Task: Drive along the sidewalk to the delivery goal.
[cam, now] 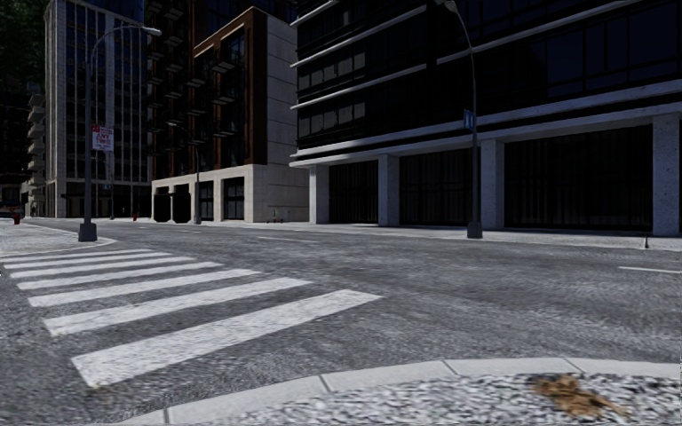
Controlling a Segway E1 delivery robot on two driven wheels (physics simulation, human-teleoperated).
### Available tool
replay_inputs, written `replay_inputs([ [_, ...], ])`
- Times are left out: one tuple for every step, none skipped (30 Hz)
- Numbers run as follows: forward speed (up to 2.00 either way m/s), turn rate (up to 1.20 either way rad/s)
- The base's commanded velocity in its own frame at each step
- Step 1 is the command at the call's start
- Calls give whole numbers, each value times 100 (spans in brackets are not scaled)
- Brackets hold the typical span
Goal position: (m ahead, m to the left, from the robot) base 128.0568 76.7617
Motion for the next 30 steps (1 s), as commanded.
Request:
replay_inputs([
  [195, 59],
  [195, 59],
  [195, 59],
  [195, 59],
  [195, 63],
  [195, 63],
  [195, 68],
  [195, 71],
  [195, 72],
  [195, 72],
  [195, 72],
  [195, 72],
  [195, 72],
  [195, 72],
  [195, 72],
  [195, 72],
  [195, 72],
  [195, 72],
  [195, 72],
  [195, 72],
  [195, 72],
  [195, 72],
  [195, 72],
  [195, 72],
  [195, 72],
  [195, 72],
  [195, 72],
  [195, 61],
  [195, 47],
  [195, 43],
])
